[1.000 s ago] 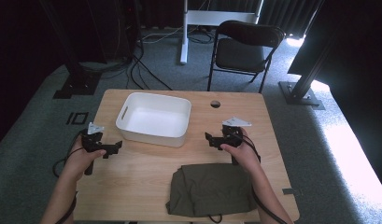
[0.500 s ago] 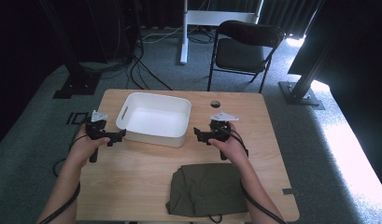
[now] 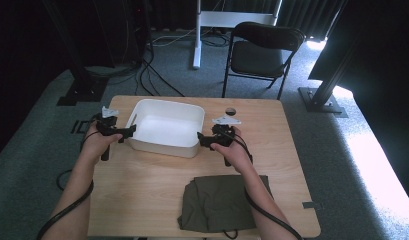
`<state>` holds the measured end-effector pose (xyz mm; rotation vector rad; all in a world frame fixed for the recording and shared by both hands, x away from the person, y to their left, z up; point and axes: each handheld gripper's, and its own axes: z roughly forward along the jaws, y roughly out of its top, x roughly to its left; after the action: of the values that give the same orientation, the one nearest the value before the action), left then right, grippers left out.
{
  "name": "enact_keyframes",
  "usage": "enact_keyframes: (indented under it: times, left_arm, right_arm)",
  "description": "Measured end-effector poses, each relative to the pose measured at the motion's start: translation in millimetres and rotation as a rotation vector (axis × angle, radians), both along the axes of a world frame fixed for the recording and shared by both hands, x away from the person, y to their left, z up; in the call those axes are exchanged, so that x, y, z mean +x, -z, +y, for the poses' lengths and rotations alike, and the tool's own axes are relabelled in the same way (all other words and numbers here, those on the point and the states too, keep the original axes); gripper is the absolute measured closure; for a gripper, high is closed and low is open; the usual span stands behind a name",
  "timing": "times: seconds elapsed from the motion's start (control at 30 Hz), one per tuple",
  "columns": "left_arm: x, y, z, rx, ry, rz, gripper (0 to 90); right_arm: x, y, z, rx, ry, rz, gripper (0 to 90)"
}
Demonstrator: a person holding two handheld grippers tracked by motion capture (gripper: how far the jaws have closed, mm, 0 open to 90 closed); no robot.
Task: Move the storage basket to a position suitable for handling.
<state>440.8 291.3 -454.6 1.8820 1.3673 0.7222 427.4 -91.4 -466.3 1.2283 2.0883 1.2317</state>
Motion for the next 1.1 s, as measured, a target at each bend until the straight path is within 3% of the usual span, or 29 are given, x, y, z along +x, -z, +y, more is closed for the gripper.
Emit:
enact_keyframes:
  times: [0.07,0.17,0.2,0.23,0.27,0.4,0.47,0.53,0.63,0.73,0.83,1.1]
  left_arm:
    - [4.9,5.1,0.6,0.013,-0.02,0.002,25.3]
    - [9.9,12.6,2.8,0.002,-0.049,0.001,39.8]
    - [10.5,14.5,3.7,-0.001,-0.046,0.003,50.8]
    - [11.5,16.6,4.1,-0.008,-0.05,-0.011,55.9]
    - [12.7,18.7,4.2,-0.022,-0.054,-0.02,55.9]
    - [16.1,26.6,-0.4,-0.026,-0.053,0.021,61.3]
    - [17.3,30.2,-3.2,-0.011,-0.054,0.03,63.6]
    - [18.5,33.6,-4.7,-0.006,-0.06,0.033,68.0]
    - [19.0,35.6,-7.2,-0.013,-0.078,0.028,72.0]
    - [18.8,36.0,-9.1,0.007,-0.09,0.032,77.7]
    - [18.5,36.0,-12.1,-0.003,-0.104,0.035,84.6]
    - [14.6,36.5,-20.0,-0.002,-0.111,0.039,86.5]
  right_arm:
    - [2.2,1.6,5.0,-0.011,0.003,0.004,20.3]
    - [3.3,4.4,9.6,-0.035,0.021,0.019,35.8]
    - [4.0,6.0,11.0,-0.038,0.024,0.019,38.3]
    - [4.1,7.5,12.5,-0.049,0.025,0.02,40.8]
    - [4.2,8.5,14.3,-0.053,0.023,0.017,41.5]
    - [4.4,12.3,22.3,-0.071,0.011,0.001,49.2]
    - [5.8,15.7,25.0,-0.065,0.017,0.009,49.9]
    - [6.0,17.0,27.2,-0.052,0.022,0.018,56.5]
    - [5.7,16.0,31.5,-0.081,0.035,0.011,57.5]
    - [6.5,16.7,33.3,-0.079,0.045,0.023,58.3]
    - [6.9,17.2,35.3,-0.076,0.06,0.032,60.6]
    - [5.7,16.4,35.4,-0.087,0.114,0.035,65.5]
